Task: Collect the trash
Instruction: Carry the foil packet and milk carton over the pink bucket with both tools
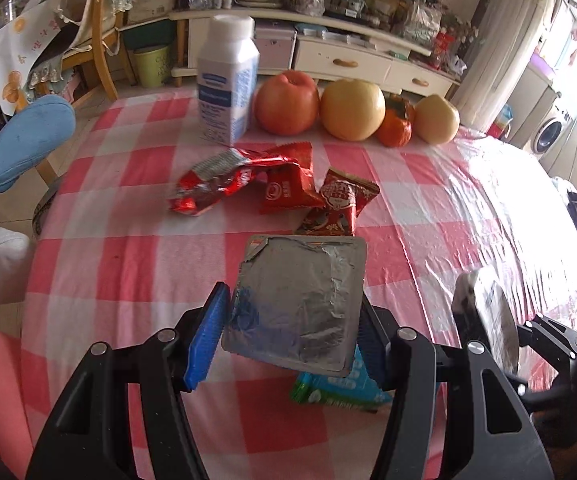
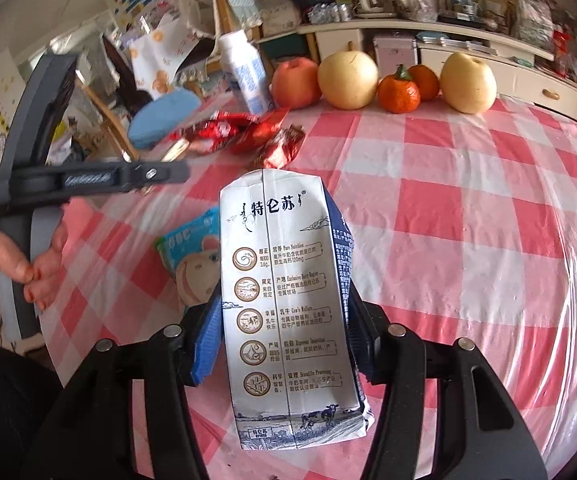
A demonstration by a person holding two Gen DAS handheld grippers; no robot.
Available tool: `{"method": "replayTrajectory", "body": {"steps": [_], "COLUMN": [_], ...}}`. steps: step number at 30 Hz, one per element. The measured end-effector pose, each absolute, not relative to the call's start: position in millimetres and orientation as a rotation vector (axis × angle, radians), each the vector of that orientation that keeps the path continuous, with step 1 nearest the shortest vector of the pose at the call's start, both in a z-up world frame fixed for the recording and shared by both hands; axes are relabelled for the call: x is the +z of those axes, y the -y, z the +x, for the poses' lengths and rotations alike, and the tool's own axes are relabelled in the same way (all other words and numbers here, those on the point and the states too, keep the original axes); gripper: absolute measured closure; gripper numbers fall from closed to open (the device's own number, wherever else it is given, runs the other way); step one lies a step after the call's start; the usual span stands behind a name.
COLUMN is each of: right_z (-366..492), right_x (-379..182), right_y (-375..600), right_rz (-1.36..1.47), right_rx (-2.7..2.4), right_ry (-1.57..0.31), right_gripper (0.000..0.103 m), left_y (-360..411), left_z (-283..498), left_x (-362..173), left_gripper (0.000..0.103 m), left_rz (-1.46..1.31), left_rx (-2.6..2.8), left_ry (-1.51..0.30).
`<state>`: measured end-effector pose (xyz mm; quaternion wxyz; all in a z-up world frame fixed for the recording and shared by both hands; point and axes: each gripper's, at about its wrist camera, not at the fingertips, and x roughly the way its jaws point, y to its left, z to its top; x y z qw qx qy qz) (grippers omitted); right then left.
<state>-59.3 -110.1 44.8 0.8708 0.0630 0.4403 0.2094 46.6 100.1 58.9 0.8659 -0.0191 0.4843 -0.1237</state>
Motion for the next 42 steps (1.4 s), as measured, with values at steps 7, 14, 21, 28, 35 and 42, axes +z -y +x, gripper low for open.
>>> {"method": "replayTrajectory", "body": {"steps": [7, 14, 21, 28, 35, 42], "right_z": [-60.1, -62.9, -65.1, -69.2, -76.0, -75.2], "right_x": [50.6, 49.2, 52.3, 57.6, 72.8, 84.5], "right_y": [117.2, 108.9, 104.8, 93.5, 71.8, 35.5], "right_rz": [0.247, 0.321, 0.417, 0.467, 0.473, 0.466], "right_rx": [0.434, 0.450, 0.474, 0.485, 0.507, 0.560], "right_ry": [-0.904, -0.929, -0.933, -0.935, -0.921, -0.927], "right_gripper": [0.047, 0.047, 0.047, 0.047, 0.047, 0.047], "left_y": [-119.6, -144.7, -177.8, -209.8, -233.1, -260.5], "left_z": [29.9, 18.7, 4.8, -6.7, -15.3, -24.7], "left_x": [72.5, 85.2, 91.4, 97.2, 102.5, 108.9], "left_gripper": [0.042, 0.042, 0.042, 0.042, 0.042, 0.042], "left_rz": [-0.055, -0.092, -0.138, -0.180, -0.210, -0.246], "left_rx": [-0.254, -0.249, -0.231, -0.216, -0.206, -0.194], "left_ry": [-0.983, -0.952, -0.938, -0.919, -0.902, -0.873]}}
